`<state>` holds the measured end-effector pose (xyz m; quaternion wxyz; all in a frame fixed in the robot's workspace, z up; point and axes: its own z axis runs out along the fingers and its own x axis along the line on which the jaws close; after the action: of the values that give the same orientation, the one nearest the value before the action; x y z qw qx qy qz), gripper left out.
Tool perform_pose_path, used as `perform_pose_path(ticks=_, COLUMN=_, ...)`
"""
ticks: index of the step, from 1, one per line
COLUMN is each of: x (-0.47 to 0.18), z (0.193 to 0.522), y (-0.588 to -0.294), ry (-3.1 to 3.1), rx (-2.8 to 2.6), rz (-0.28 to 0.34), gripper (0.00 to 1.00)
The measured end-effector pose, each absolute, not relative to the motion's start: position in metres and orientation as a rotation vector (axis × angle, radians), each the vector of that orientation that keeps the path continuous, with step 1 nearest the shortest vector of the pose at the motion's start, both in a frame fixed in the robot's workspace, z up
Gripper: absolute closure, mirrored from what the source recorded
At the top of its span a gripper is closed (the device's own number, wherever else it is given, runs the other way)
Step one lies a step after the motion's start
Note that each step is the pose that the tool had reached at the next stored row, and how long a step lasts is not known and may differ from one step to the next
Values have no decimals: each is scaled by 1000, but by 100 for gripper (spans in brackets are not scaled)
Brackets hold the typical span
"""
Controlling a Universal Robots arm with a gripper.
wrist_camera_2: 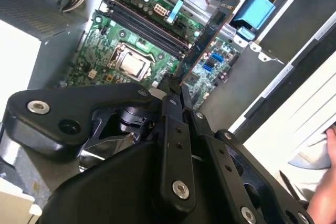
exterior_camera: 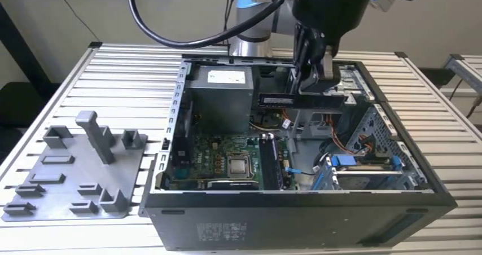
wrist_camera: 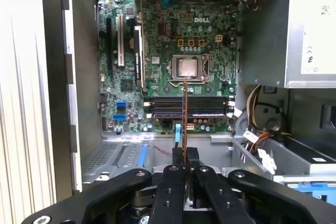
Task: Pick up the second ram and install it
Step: 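Pick up the second ram and move it above second insertion slot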
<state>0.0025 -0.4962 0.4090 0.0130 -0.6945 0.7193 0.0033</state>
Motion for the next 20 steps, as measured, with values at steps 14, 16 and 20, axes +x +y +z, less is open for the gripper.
perform_pose_path(ticks=14, x=2, z=408, y=-474, ry=2257, rx=-2148, rz=10, gripper=86)
perform_pose_path(ticks=16, x=2, z=407, y=-470, ry=2258, rx=-2146, rz=10, gripper=86)
perform_pose_path(ticks=20, x=2, z=407, y=-461, ry=2260, rx=-2144, rz=10, gripper=86)
